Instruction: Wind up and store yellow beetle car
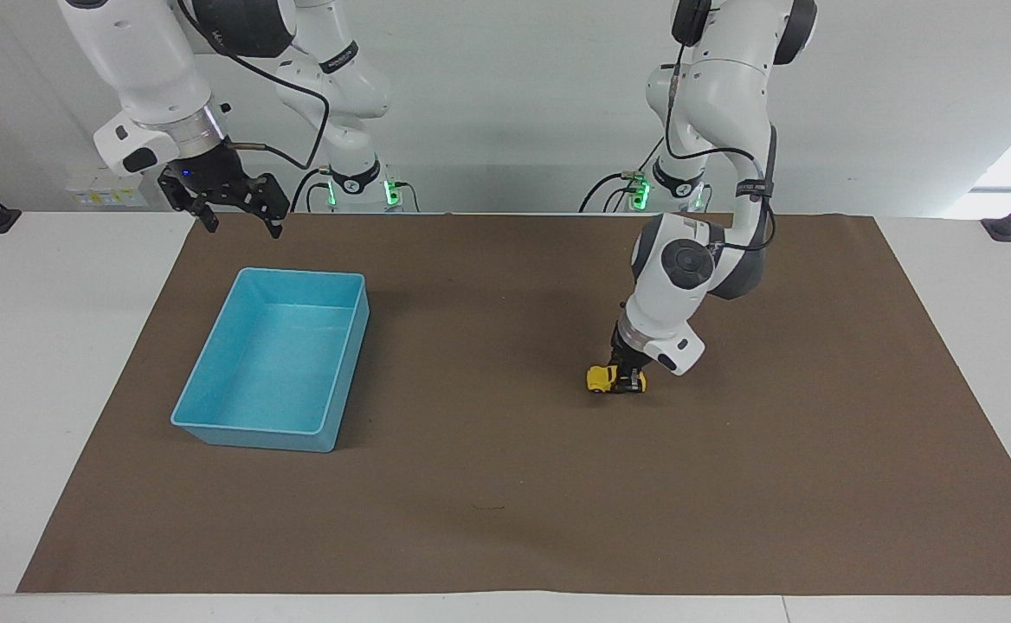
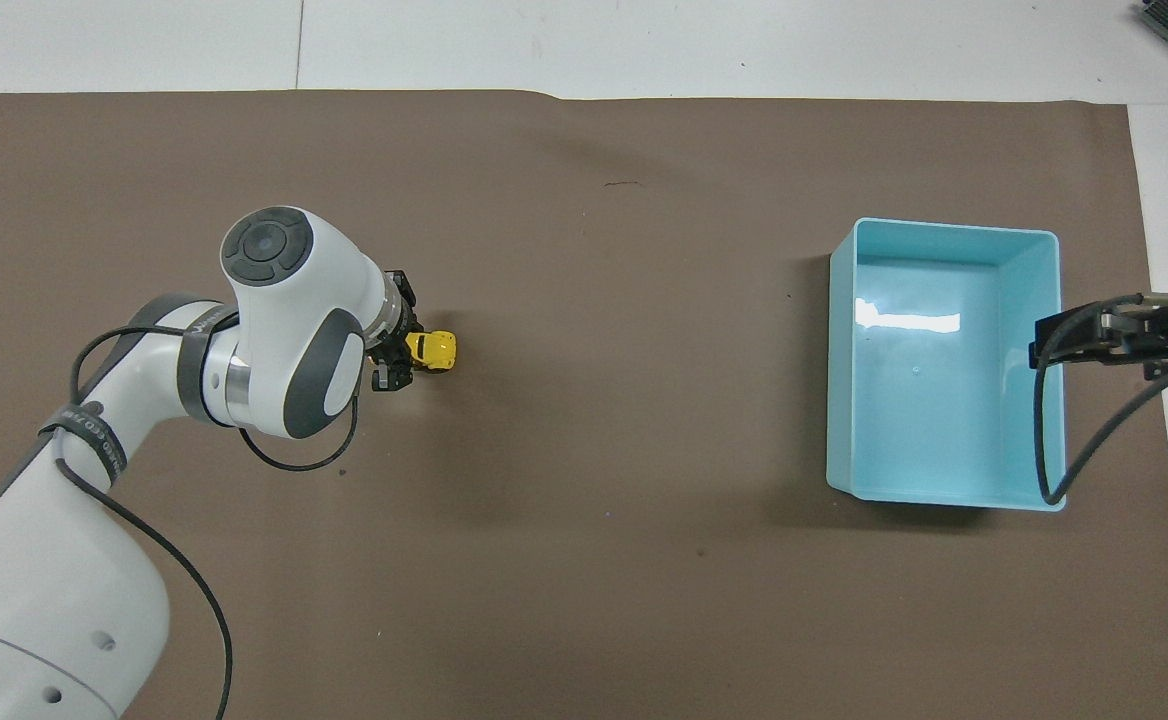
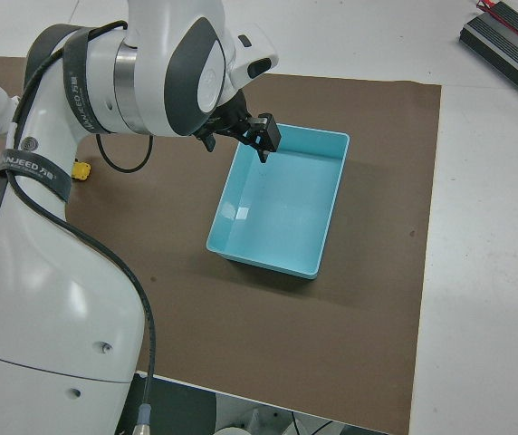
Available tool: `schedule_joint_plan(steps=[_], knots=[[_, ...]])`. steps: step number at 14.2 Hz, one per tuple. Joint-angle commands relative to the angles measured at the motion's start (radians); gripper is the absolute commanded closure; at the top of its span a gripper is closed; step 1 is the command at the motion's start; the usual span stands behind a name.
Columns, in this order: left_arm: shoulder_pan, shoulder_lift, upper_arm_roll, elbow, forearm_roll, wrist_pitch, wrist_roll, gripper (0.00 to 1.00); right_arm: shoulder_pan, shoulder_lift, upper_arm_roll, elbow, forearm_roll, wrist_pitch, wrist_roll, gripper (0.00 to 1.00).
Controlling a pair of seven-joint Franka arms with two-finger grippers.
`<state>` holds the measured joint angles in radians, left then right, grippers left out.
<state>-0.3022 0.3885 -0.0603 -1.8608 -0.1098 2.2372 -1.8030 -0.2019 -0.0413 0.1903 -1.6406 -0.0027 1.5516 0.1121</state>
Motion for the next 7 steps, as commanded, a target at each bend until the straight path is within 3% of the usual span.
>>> schedule_joint_plan(steps=[1,4,5,6,7], knots=[[0.032,0.02,0.005,-0.055,-0.01,0.044,0.047,1.0,-0.013,0.011,0.005,0.018,0.023,-0.01,-0.025,0.0],[0.037,0.021,0.007,-0.043,-0.01,0.041,0.042,0.94,-0.013,0.011,0.005,0.018,0.023,-0.01,-0.025,0.0],[0.037,0.021,0.007,-0.035,-0.01,0.029,0.04,0.79,-0.013,0.011,0.005,0.018,0.023,-0.01,-0.025,0.0],[0.037,0.021,0.007,-0.028,-0.01,0.021,0.04,0.61,-0.013,0.011,0.005,0.018,0.023,-0.01,-0.025,0.0],[0.04,0.02,0.007,-0.009,-0.01,0.0,0.04,0.07,-0.013,0.011,0.005,0.018,0.023,-0.01,-0.025,0.0]])
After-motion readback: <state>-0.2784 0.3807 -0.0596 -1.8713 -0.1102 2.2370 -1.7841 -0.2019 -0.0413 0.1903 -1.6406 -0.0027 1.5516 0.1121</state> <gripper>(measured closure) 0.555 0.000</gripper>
